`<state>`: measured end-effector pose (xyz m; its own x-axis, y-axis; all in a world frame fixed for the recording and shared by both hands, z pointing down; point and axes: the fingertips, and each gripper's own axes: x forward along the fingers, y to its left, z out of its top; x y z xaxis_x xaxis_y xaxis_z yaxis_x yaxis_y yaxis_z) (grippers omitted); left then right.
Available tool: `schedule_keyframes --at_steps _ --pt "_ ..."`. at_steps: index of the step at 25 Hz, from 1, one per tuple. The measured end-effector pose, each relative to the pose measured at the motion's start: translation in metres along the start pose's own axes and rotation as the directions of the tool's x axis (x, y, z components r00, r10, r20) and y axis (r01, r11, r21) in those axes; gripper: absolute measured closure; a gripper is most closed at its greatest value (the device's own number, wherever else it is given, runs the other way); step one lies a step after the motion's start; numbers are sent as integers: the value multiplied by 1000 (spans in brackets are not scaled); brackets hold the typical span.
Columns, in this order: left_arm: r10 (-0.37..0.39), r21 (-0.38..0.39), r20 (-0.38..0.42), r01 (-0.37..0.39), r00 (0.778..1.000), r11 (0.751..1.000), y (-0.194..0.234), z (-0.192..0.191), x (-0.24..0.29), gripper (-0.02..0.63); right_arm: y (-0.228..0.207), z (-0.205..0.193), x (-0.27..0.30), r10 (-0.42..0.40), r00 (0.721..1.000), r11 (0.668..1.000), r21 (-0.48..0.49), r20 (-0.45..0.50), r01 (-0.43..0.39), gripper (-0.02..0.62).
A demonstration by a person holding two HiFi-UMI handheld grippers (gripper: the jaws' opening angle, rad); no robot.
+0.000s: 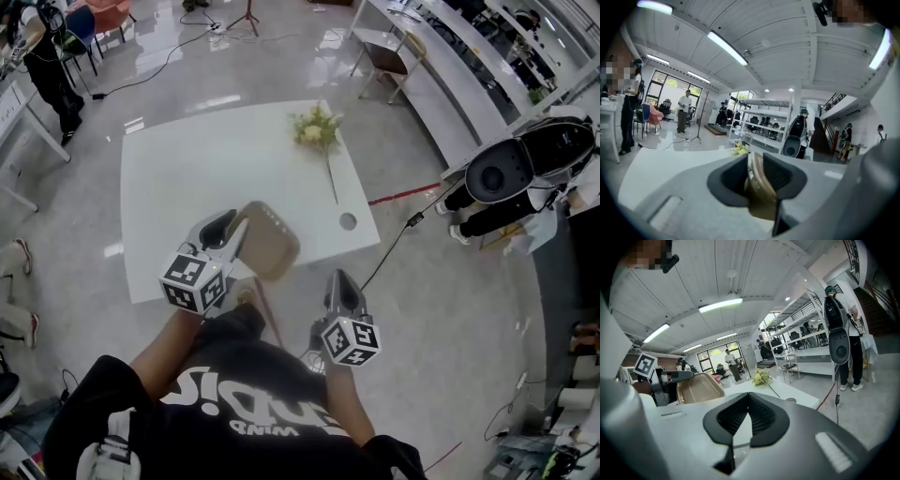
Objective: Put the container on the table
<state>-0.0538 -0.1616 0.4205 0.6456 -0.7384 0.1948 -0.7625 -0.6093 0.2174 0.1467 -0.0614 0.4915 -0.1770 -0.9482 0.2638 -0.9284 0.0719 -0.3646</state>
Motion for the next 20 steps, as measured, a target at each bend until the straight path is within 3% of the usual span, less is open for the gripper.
schedule_keyframes --at_steps 11,20 --pt "-53 -49 -1 53 999 997 53 30 84 503 -10 41 89 -40 999 999 -8 1 40 595" --pt "-18 -92 -1 18 1000 996 71 30 122 504 -28 52 133 0 1000 1000 -10 -24 0 595"
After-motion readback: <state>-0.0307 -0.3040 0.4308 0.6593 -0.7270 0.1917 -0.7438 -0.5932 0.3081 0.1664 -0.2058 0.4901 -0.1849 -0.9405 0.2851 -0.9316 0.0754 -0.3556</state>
